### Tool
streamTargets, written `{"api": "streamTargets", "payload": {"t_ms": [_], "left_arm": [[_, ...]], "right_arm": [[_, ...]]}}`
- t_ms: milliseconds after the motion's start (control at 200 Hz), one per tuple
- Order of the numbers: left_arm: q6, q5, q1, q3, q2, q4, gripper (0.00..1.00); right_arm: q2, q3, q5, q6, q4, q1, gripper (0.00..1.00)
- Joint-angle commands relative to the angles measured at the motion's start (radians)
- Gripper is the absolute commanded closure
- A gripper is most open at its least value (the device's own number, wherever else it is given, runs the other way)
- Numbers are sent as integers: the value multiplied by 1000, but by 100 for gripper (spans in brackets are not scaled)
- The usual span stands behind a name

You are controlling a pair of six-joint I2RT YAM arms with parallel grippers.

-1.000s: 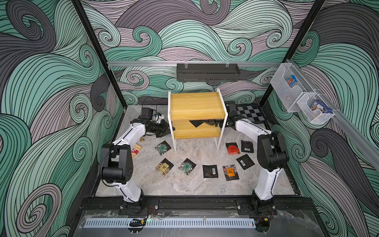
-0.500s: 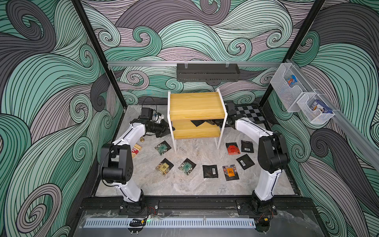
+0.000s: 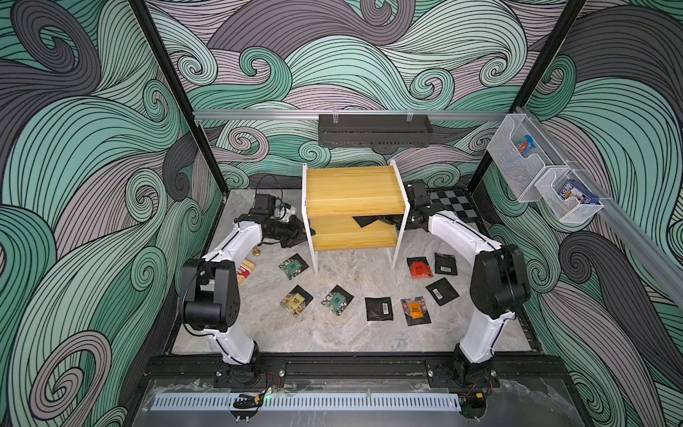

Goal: Remove the tea bags from the shelf
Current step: Pick up the tea bag from the shelf.

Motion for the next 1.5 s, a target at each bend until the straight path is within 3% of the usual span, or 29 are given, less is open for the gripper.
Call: {"api": "streamTargets", "payload": {"t_ms": [0,390,896,1146,1301,1496], "left_arm": [[23,-23,-3,10,-5,-23,76],[35,-26,-1,7,-27,-40,76],[46,-24,0,-17,-66,-53,76],[50,-24,-1,-26,-76,-59,76],[48,-25,0,-28,-74,-58,76],[47,-26,0,-31,-77,-54,76]], "right_arm": [[-8,-63,74,-26,-160,0,100],[-139,-89,11,-50,-156,-28,100],[-271,-151,-54,-57,-122,-92,57],[-258,-168,-80,-61,-120,-128,28],[-205,-159,-161,-64,-94,-130,22],[-140,-131,-209,-61,-76,-114,21]]}}
